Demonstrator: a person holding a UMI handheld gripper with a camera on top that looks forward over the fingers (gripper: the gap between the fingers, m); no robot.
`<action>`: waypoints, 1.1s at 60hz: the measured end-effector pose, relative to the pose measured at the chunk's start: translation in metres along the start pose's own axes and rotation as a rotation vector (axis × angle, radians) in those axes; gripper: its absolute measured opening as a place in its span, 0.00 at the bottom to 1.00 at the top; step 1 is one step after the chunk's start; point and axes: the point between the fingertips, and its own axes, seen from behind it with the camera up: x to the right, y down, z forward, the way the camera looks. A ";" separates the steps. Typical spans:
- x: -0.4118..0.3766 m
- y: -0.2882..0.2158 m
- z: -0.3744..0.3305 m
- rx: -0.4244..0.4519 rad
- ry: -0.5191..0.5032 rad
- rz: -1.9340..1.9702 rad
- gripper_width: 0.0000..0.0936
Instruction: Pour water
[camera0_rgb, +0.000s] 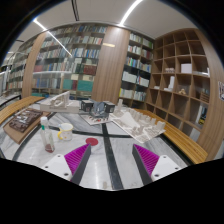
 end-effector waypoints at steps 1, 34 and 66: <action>-0.001 0.001 0.000 -0.003 -0.002 0.000 0.91; -0.227 0.102 0.021 -0.122 -0.253 0.034 0.92; -0.369 0.059 0.202 0.027 -0.219 0.076 0.59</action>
